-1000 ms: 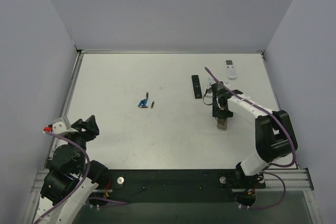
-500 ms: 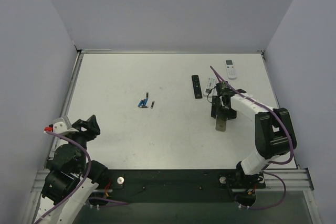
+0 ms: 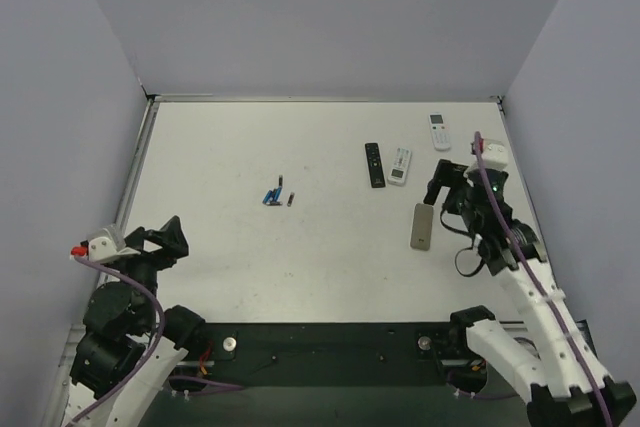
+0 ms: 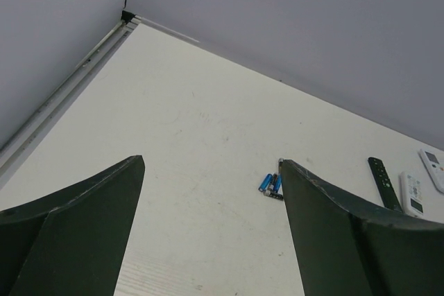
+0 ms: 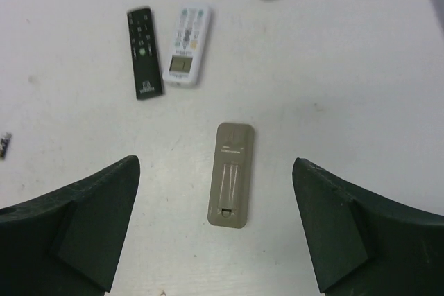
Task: Load the batteries into the remote control
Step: Reset both arms
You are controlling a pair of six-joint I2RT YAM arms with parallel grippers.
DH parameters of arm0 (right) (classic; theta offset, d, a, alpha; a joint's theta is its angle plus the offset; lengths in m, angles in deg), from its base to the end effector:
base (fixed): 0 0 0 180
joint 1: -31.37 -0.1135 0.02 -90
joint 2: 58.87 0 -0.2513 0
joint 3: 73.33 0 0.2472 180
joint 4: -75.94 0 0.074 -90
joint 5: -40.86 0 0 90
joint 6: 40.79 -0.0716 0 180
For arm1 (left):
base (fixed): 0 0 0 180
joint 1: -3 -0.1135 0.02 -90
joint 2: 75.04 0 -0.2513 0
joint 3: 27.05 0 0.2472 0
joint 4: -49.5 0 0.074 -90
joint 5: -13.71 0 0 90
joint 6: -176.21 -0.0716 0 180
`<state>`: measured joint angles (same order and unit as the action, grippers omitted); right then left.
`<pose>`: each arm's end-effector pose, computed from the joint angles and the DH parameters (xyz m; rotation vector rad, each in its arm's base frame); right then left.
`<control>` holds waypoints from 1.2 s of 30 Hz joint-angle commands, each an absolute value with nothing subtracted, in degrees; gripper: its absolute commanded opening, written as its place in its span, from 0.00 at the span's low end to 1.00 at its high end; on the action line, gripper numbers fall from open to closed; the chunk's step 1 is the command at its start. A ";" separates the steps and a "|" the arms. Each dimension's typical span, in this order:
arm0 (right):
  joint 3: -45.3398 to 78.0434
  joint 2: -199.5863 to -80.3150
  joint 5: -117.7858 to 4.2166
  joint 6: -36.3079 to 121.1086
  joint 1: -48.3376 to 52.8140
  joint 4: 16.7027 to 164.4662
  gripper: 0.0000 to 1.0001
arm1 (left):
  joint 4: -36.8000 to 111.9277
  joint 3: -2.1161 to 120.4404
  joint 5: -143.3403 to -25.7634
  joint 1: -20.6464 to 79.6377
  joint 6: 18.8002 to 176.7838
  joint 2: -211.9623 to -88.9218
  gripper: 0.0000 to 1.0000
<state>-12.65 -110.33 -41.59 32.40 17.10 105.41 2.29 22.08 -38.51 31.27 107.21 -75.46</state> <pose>0.2383 0.0509 0.2995 0.1312 1.9237 0.2372 0.0757 0.0091 0.3045 -0.4206 1.4945 -0.1712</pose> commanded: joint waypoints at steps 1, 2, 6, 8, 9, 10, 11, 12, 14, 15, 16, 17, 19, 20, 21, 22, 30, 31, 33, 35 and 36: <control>-12.88 -97.48 -32.54 32.69 17.39 105.81 0.90 | 7.41 27.50 -37.88 30.86 103.71 -72.31 0.91; -12.88 -92.84 -31.49 32.26 17.30 105.64 0.93 | 8.21 27.95 -37.97 30.94 102.57 -72.22 0.92; -14.19 -81.31 -28.68 35.06 17.39 104.41 1.00 | 11.28 29.88 -37.45 30.95 100.37 -71.87 0.93; -16.38 -74.56 -27.44 37.51 17.30 102.92 1.00 | 11.82 31.11 -35.78 30.95 101.32 -71.70 0.93; -17.26 -72.34 -26.56 38.57 17.22 102.30 1.00 | 11.82 31.46 -34.99 30.95 102.11 -71.61 0.93; -19.71 -70.06 -24.73 38.93 17.21 100.90 1.00 | 11.90 31.81 -34.37 30.95 102.47 -71.52 0.93; -20.86 -65.86 -22.88 38.15 17.21 100.28 1.00 | 12.43 31.64 -33.67 30.95 102.12 -71.17 0.93; -22.27 -63.73 -21.73 37.36 17.21 99.58 1.00 | 13.56 31.47 -33.49 30.95 101.77 -71.08 0.93; -25.35 -59.14 -19.35 36.82 17.21 98.87 1.00 | 14.54 30.94 -32.88 30.95 101.33 -70.73 0.94; -26.05 -57.22 -18.91 36.82 17.30 98.78 1.00 | 15.06 30.50 -32.87 30.95 101.24 -70.64 0.94; -26.67 -56.42 -18.21 37.08 17.30 98.78 1.00 | 15.68 30.24 -32.79 30.95 101.07 -70.73 0.94; -27.89 -55.54 -17.51 37.78 17.30 98.78 1.00 | 15.95 29.80 -32.61 30.95 101.24 -70.73 0.94; -28.52 -55.79 -17.06 38.49 17.22 98.16 1.00 | 16.13 28.22 -31.91 30.95 101.77 -70.73 0.94; -28.09 -56.92 -16.98 39.28 17.21 98.16 1.00 | 16.04 27.69 -31.91 30.95 102.90 -70.82 0.94; -27.65 -57.46 -17.06 39.20 17.30 98.86 1.00 | 15.69 27.08 -32.08 30.95 103.43 -70.82 0.94; -27.47 -58.33 -17.06 38.85 17.30 99.13 1.00 | 15.68 25.77 -32.17 30.95 103.96 -70.82 0.94; -27.55 -58.61 -16.10 38.32 17.39 99.57 1.00 | 16.39 21.98 -32.08 30.95 104.76 -70.90 0.95; -27.64 -58.61 -16.10 38.40 17.39 99.48 1.00 | 16.39 21.63 -31.99 30.95 104.58 -70.82 0.95; -27.64 -58.61 -16.10 38.49 17.48 99.48 1.00 | 16.82 20.66 -32.08 30.95 104.41 -70.82 0.95; -27.82 -58.61 -16.10 38.49 17.48 99.66 1.00 | 17.44 19.61 -31.91 30.86 103.71 -70.82 0.95; -27.99 -58.52 -16.18 38.58 17.48 99.74 1.00 | 18.31 19.34 -31.82 30.77 103.35 -70.99 0.95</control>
<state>-28.50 -59.16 -17.83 37.75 17.15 101.78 14.40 20.58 -32.57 31.27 104.54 -75.46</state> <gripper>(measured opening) 0.999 0.946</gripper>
